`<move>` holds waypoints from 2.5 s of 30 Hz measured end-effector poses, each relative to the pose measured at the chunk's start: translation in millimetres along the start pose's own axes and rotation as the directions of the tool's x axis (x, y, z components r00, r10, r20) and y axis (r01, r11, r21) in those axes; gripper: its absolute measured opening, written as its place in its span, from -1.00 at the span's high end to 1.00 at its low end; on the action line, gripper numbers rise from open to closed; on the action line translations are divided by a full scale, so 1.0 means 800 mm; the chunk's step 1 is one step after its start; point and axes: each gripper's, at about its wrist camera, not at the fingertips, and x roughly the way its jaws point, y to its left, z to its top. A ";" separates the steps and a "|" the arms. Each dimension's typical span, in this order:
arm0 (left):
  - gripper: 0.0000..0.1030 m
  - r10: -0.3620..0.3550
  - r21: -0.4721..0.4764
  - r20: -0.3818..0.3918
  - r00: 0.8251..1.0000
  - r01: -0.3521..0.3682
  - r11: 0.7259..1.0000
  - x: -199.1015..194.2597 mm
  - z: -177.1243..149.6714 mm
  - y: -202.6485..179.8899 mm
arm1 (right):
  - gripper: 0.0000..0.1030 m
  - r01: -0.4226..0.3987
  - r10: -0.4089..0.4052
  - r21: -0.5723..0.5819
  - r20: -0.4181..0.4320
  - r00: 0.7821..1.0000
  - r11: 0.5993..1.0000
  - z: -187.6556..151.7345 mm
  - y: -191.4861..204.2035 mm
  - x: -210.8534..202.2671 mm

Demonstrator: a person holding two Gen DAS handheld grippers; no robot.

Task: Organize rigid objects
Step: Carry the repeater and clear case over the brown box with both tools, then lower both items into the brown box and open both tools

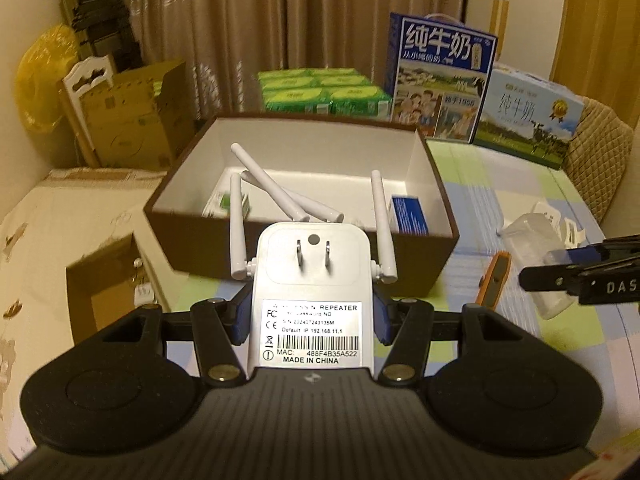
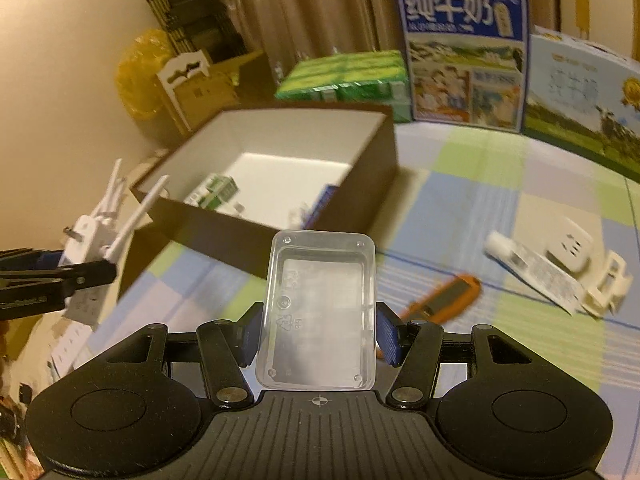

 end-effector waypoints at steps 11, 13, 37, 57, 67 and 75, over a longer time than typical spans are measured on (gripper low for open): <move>-0.02 -0.059 0.090 0.079 0.995 0.052 0.995 0.037 0.071 0.022 | -0.05 -0.030 0.031 -0.017 0.077 0.997 0.999 0.062 0.054 0.032; -0.02 -0.064 0.098 0.088 0.994 0.056 0.994 0.048 0.083 0.029 | -0.05 -0.027 0.028 -0.019 0.087 0.996 0.999 0.073 0.061 0.039; -0.02 -0.104 0.094 -0.129 0.986 0.117 0.989 0.266 0.160 0.071 | -0.05 0.122 -0.123 0.065 0.001 0.992 0.990 0.181 0.059 0.215; -0.04 -0.145 0.020 -0.303 0.942 0.158 0.987 0.376 0.158 0.063 | -0.05 0.205 -0.199 0.074 -0.083 0.977 0.976 0.207 0.022 0.291; -0.18 -0.092 0.097 -0.257 0.962 0.120 0.988 0.369 0.177 0.069 | -0.15 0.202 -0.196 0.120 -0.061 0.979 0.972 0.214 0.010 0.301; -0.18 -0.070 0.109 -0.258 0.963 0.101 0.989 0.359 0.172 0.080 | -0.34 0.183 -0.181 0.115 -0.034 0.983 0.976 0.208 0.015 0.282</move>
